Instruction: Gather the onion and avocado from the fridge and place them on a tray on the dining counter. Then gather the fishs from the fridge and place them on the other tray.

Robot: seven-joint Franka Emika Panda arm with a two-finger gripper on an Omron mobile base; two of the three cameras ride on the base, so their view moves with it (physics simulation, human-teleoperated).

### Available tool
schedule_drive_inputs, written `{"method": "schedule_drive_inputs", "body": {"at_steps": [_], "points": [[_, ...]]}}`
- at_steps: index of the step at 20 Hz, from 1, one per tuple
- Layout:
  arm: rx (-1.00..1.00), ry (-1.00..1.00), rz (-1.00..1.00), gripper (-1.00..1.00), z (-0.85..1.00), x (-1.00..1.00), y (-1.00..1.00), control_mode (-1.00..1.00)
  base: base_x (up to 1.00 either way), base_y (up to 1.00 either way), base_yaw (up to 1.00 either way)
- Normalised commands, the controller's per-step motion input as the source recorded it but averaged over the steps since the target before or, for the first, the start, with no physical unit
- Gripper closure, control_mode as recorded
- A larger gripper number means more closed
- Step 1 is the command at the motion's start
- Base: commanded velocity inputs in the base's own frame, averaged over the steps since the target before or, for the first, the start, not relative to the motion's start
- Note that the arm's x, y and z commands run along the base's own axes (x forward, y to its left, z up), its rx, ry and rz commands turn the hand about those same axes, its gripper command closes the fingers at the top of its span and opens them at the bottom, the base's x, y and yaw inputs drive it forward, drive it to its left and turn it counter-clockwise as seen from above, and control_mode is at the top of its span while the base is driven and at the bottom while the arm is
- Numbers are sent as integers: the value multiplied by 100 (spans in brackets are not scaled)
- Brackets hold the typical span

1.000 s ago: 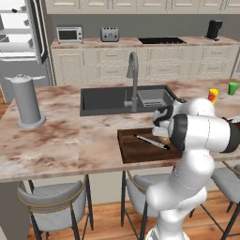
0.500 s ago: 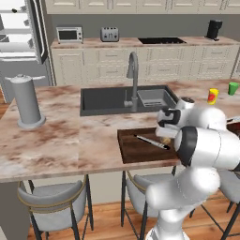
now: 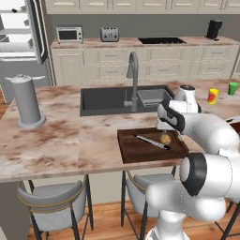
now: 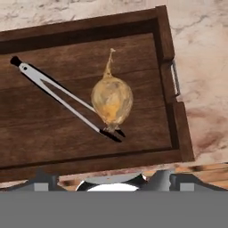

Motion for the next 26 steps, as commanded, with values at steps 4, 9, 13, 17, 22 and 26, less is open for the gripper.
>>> {"method": "schedule_drive_inputs", "body": {"at_steps": [4, 9, 13, 17, 22, 26], "points": [[-6, -3, 4, -100, 58, -63, 36, -100, 0, 0, 0], [-13, -18, 5, -100, 74, -86, 31, -100, 0, 0, 0], [-12, -20, 3, -100, 74, -93, 30, -100, 0, 0, 0], [-8, -27, 5, -100, 41, -98, 38, -100, 0, 0, 0], [0, -34, 10, -100, 2, -87, 53, -100, 0, 0, 0], [0, -26, 17, -100, 6, -68, 59, -100, 0, 0, 0]]}}
